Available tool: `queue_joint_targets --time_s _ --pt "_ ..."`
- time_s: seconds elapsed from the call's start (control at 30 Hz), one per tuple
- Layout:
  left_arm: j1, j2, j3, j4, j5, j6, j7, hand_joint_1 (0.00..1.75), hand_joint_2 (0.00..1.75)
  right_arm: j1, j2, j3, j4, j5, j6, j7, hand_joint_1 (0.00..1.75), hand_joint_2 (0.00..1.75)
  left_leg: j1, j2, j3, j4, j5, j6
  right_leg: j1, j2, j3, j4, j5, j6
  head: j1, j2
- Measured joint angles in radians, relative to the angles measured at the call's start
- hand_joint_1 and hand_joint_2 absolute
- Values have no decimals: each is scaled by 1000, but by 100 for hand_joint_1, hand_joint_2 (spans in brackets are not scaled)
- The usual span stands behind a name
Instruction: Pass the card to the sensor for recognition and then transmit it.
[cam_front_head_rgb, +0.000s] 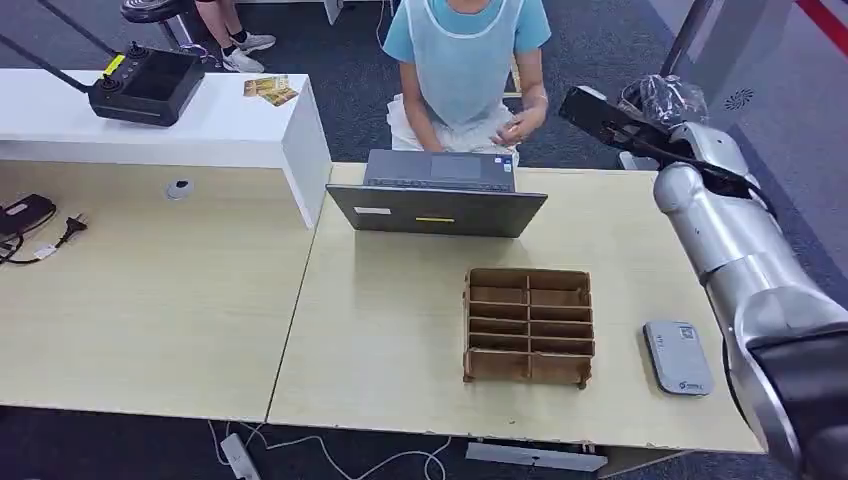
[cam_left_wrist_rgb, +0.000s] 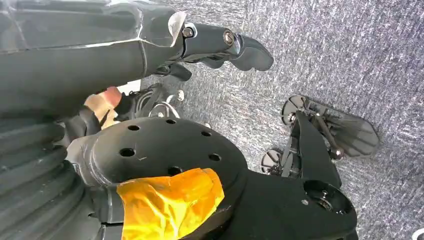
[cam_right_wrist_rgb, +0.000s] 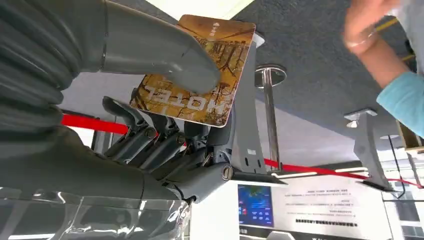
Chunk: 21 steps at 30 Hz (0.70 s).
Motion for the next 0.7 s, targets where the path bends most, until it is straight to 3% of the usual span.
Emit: queue_joint_targets --time_s 0.67,0.7 --pt "0 0 0 0 0 -1 0 0 175 8 0 0 0 0 -2 0 175 175 0 0 0 0 0 0 0 0 0 0 0 0 0 0" --pt "0 0 0 0 0 -2 0 0 175 8 0 0 0 0 -3 2 120 175 0 0 0 0 0 0 0 0 0 0 0 0 0 0"
